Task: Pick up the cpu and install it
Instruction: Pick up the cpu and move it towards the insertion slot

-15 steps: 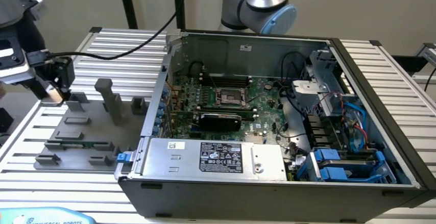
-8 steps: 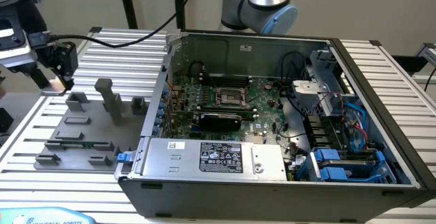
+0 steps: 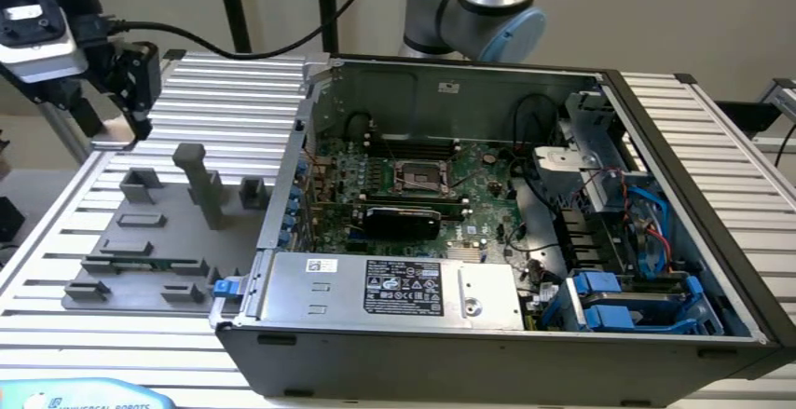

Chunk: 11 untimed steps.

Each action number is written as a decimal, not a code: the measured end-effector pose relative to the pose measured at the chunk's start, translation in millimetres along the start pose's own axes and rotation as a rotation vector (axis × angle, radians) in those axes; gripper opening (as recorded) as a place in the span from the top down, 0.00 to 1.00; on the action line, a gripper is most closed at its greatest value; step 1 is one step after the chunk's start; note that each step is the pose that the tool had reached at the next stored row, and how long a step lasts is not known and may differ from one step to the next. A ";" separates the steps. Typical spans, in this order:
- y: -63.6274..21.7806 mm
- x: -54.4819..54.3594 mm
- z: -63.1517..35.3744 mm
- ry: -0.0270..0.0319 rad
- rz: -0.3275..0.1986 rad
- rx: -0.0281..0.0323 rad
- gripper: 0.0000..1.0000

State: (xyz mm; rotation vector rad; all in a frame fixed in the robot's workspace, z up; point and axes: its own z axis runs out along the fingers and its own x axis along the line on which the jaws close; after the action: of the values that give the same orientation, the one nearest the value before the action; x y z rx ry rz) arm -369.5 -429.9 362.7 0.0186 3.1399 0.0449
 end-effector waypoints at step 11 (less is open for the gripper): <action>1.3 -50.0 -22.7 0.0067 0.000 -0.0076 0.45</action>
State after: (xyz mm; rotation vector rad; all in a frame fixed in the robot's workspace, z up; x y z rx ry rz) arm -319.5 -429.9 385.5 0.0189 3.1463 0.0571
